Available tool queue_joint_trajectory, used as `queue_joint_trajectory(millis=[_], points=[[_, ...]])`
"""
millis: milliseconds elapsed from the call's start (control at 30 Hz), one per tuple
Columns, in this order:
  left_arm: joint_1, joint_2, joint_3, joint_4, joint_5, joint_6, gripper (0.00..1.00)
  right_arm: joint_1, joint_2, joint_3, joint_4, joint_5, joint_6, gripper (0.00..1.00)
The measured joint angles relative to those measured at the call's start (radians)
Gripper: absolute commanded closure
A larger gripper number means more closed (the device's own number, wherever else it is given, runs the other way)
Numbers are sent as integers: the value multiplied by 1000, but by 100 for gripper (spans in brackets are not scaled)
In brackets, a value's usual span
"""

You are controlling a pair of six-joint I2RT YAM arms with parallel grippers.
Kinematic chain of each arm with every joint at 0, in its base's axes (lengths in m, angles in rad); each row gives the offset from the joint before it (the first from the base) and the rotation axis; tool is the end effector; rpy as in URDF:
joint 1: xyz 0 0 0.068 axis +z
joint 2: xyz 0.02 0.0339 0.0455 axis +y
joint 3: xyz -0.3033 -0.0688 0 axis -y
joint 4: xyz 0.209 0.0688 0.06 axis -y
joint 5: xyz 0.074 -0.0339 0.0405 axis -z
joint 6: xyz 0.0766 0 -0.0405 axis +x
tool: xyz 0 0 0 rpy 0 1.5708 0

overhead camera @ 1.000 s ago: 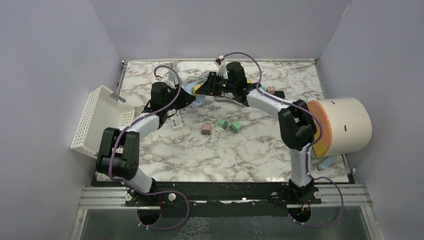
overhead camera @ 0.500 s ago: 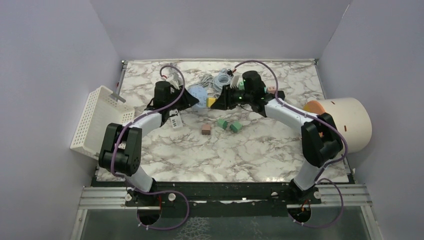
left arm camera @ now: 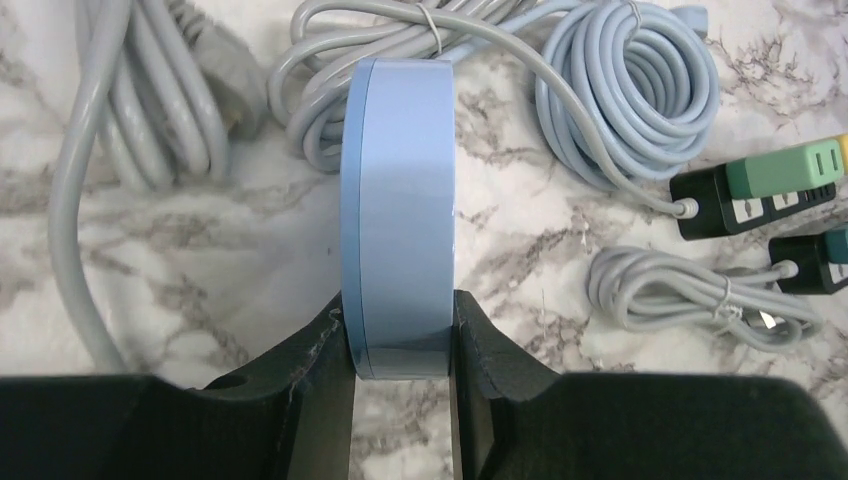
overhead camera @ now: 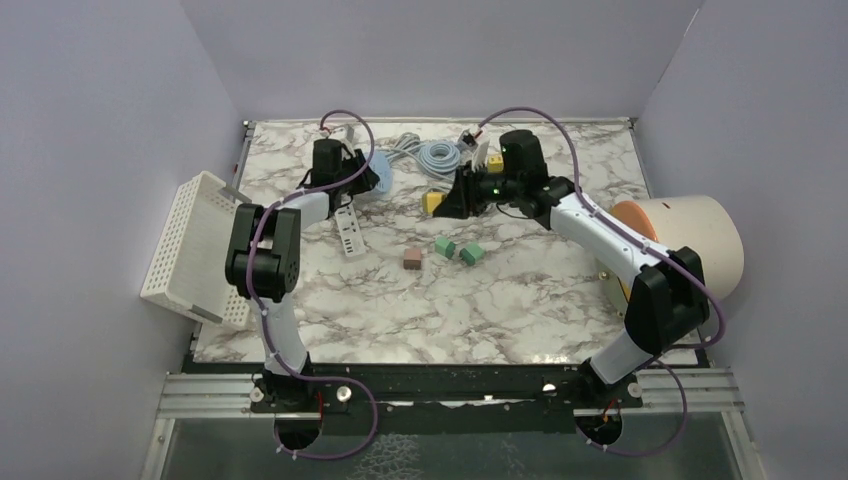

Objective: Pull the plug off the socket

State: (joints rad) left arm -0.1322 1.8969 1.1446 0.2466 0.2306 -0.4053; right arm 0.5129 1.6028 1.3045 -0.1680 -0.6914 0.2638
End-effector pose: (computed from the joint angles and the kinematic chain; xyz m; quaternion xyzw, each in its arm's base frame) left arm 0.4346 -0.0755 0.2298 -0.0586 0.8558 -0.2295 0.4599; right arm 0.2949 0.2221 0.3528 -0.2759 0.7727 0.4539 0.3476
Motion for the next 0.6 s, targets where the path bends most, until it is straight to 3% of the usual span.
queue_joint_trajectory(millis=[133,267,333,367,500,600], points=[[0,106,139,-29,20,71,99,0,-15,-133,-80,2,-68,94],[0,129,208,-90,25,124,81,0,-32,-334,-122,2,-84,91],[0,130,233,-121,29,142,69,0,-32,-395,-132,2,-84,90],[0,131,250,-141,32,150,58,0,-32,-410,-137,2,-84,89],[-2,131,323,-222,24,177,3,5,3,-395,-140,-5,-90,84],[-2,113,335,-257,3,156,1,8,80,-340,-145,-13,-104,79]])
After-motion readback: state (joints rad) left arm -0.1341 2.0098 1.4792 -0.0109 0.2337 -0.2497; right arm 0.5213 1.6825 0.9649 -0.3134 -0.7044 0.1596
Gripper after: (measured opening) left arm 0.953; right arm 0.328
